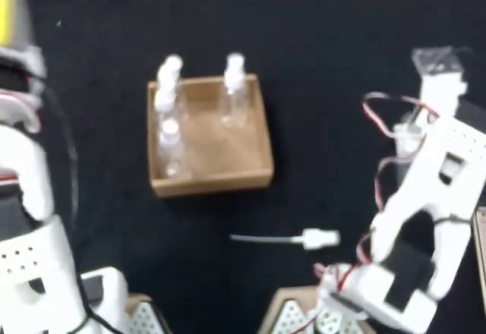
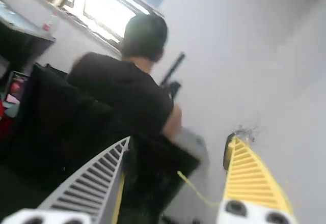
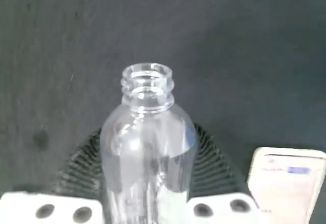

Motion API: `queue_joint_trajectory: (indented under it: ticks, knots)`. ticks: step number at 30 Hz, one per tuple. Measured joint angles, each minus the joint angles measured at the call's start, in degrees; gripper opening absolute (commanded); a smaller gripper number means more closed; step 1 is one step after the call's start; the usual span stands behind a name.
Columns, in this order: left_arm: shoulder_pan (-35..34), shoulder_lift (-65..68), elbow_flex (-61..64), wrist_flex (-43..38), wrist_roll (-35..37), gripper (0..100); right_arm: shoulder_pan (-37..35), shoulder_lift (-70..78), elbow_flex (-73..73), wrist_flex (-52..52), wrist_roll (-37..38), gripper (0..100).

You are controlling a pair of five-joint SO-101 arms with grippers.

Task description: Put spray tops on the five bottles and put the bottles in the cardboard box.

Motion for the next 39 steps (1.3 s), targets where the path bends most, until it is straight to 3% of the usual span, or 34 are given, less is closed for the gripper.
queue_joint_trajectory:
  ticks: [7,14,21,28,39]
  knots:
    - [20.7,0.0,-8.3,19.8,-22.1,27,3.7,-6.8,-2.1,-3.0,-9.5,1.0]
    - [44.6,3.3,-7.5,31.4,-43.7,27,8.9,-6.9,-3.3,-3.9,-10.5,1.1]
    - [58.5,12.0,4.6,29.6,-45.6,27,15.2,-6.9,-3.3,-7.4,-10.5,1.1]
    - [64.7,23.7,15.2,17.5,-45.6,27,19.3,-2.4,-8.6,-7.6,-9.0,1.1]
    - [74.4,42.1,15.7,6.6,-45.6,27,26.2,9.0,-21.2,-7.6,-8.9,1.1]
